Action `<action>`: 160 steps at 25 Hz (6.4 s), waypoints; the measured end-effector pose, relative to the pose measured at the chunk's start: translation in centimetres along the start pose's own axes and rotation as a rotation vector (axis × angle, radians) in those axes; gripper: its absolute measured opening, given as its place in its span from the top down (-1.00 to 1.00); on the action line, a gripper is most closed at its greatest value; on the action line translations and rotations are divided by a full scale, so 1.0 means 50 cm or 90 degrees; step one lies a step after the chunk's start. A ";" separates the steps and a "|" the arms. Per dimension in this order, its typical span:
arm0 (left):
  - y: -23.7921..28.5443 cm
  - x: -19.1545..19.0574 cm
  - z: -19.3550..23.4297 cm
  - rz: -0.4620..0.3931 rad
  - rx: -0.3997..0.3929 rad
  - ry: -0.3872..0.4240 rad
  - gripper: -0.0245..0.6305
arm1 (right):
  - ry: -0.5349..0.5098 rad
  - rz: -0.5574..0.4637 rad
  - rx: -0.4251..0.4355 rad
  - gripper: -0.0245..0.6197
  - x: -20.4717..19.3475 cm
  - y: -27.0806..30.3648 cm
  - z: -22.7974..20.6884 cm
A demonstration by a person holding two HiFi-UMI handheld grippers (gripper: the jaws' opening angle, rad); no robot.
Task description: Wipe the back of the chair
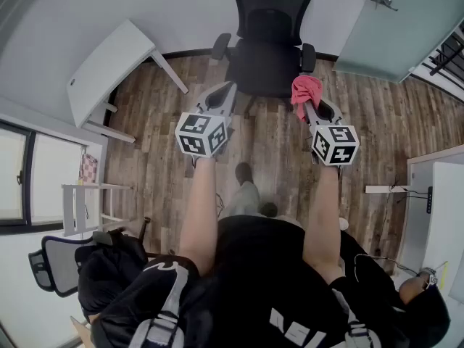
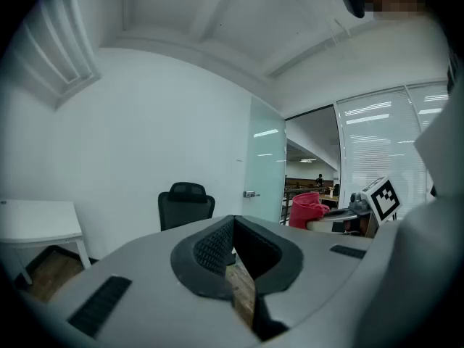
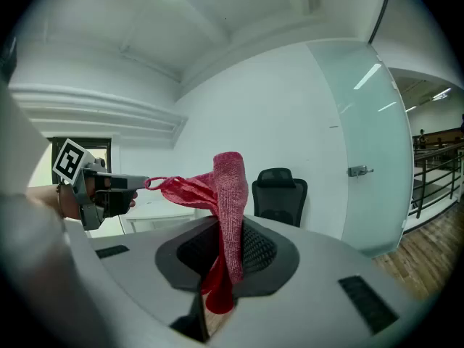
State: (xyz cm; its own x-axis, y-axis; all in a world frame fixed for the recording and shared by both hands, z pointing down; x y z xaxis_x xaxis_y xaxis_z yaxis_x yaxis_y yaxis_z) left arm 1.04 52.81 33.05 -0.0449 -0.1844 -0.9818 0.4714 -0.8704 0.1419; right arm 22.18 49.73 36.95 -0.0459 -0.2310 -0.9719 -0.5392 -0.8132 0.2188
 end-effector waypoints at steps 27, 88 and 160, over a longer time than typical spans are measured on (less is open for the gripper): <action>0.374 0.035 0.407 0.057 -0.072 0.016 0.85 | 0.016 0.049 -0.021 0.71 0.085 0.529 -0.092; 1.214 0.159 1.179 0.056 -0.179 -0.060 0.85 | 0.068 0.101 -0.059 0.71 0.285 1.680 -0.371; 1.451 0.212 1.032 0.072 -0.169 -0.042 0.85 | 0.197 0.096 -0.227 0.69 0.265 1.659 -0.716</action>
State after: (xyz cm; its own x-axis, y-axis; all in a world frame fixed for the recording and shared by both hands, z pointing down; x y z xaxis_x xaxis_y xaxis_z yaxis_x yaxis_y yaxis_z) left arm -10.70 -35.84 39.41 -0.0323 -0.3111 -0.9498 0.6904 -0.6941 0.2039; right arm 6.94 -39.90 45.33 0.1796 -0.4636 -0.8676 -0.2219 -0.8784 0.4234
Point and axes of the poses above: the fingertips, and each gripper's own axes: y forward along the fingers, z to its left, x out of its top, the point moved 2 cm from there along -y, backward along the fingers, and after that the axes turned 5 degrees about -x, right-handed, at the moved point
